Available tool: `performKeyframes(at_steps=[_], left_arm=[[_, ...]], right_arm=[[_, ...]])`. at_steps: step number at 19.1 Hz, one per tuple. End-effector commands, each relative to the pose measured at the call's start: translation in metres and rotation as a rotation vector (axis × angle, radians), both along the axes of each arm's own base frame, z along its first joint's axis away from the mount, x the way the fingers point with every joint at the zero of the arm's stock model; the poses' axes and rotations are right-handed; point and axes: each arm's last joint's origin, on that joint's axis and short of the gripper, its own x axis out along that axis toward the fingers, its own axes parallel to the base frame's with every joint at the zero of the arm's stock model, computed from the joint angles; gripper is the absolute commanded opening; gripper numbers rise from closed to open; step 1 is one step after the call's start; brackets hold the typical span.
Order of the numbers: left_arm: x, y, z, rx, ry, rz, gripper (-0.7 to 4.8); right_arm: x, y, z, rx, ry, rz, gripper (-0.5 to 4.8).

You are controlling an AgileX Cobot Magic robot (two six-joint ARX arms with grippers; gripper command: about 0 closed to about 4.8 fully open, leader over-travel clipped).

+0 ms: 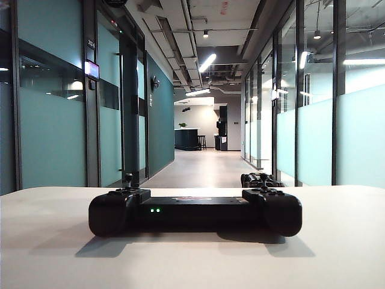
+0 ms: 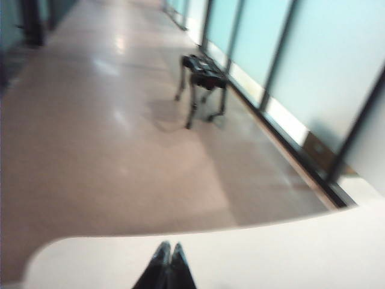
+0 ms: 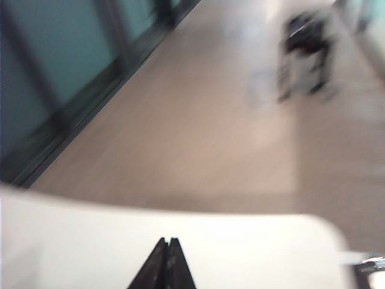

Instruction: Push the left joystick on the remote control sitting on the white table forward to make the robot dog walk in a straight line until it approaches the door.

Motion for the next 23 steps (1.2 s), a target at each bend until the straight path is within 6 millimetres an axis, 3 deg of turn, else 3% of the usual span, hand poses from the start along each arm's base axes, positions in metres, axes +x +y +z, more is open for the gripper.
performKeyframes(at_steps=[1, 8, 14, 15, 18, 23], left_arm=[[0.011, -0.013, 0.006, -0.024, 0.088, -0.069, -0.05], [0.029, -0.044, 0.005, -0.02, 0.27, -0.218, -0.05], [0.032, -0.061, -0.004, -0.001, 0.335, -0.324, -0.05], [0.033, -0.061, -0.004, -0.001, 0.339, -0.328, -0.05], [0.033, -0.062, -0.004, -0.001, 0.337, -0.327, -0.05], [0.033, -0.062, -0.004, -0.001, 0.337, -0.328, -0.05]], right_arm=[[0.009, 0.023, -0.002, -0.03, 0.117, 0.014, -0.05], [0.03, 0.08, -0.022, -0.049, 0.454, 0.141, -0.05], [0.046, 0.108, -0.046, 0.006, 0.714, 0.265, -0.04], [0.049, 0.111, -0.052, 0.0, 0.748, 0.275, 0.18], [0.056, 0.117, -0.071, -0.036, 0.858, 0.279, 3.57], [0.062, 0.12, -0.091, -0.114, 0.958, 0.218, 3.62]])
